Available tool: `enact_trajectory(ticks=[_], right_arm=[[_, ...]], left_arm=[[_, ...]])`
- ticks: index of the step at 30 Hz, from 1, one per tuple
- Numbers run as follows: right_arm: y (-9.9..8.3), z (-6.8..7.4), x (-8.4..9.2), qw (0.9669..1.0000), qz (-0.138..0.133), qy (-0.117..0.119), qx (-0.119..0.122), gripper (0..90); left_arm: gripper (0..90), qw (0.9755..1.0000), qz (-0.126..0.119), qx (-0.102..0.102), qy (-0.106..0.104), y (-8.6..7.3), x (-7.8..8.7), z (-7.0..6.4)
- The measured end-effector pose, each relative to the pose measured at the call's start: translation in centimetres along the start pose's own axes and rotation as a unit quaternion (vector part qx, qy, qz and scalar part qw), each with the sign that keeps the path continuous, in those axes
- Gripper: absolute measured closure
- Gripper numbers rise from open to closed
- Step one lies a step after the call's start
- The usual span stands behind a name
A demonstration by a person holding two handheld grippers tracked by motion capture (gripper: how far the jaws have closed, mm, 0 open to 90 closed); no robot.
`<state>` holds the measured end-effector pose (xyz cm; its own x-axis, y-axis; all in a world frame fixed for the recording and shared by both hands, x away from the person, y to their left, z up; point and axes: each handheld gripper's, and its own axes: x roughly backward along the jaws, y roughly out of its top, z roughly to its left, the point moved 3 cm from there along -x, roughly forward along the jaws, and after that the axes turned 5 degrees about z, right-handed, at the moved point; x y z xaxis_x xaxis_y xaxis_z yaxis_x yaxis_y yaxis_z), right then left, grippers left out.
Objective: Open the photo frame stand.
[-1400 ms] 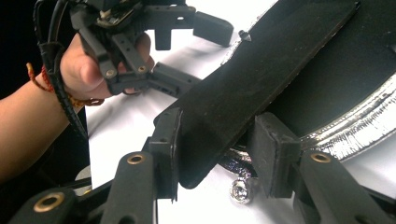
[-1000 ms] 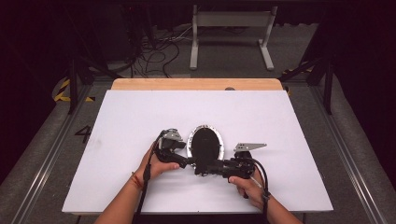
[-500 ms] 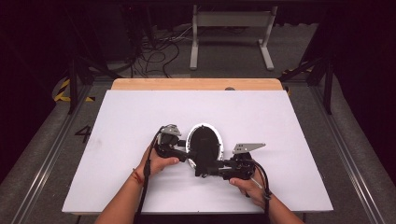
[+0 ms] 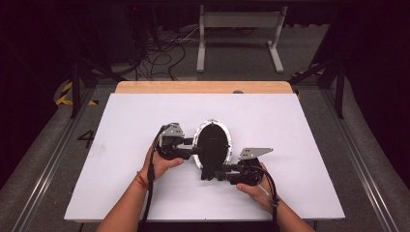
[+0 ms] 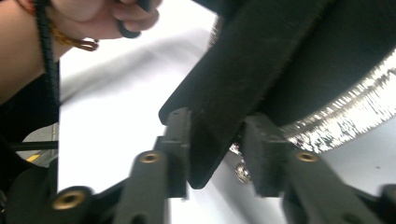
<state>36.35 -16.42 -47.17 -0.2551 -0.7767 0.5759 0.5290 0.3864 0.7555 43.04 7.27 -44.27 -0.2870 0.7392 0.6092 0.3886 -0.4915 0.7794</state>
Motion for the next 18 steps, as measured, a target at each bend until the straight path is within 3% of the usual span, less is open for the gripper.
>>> enact_trajectory(ticks=[7, 18], right_arm=[[0.0, -0.1, -0.1, 1.0000, 0.003, -0.005, 0.008, 71.0], [0.4, 0.4, 0.2, 0.9997, -0.007, -0.014, 0.017, 73.3]], left_arm=[[58.6, 0.9991, -0.011, -0.029, 0.030, 0.0, 0.8, -1.2], [60.0, 0.9944, -0.029, -0.072, 0.072, -0.8, 1.9, -3.2]])
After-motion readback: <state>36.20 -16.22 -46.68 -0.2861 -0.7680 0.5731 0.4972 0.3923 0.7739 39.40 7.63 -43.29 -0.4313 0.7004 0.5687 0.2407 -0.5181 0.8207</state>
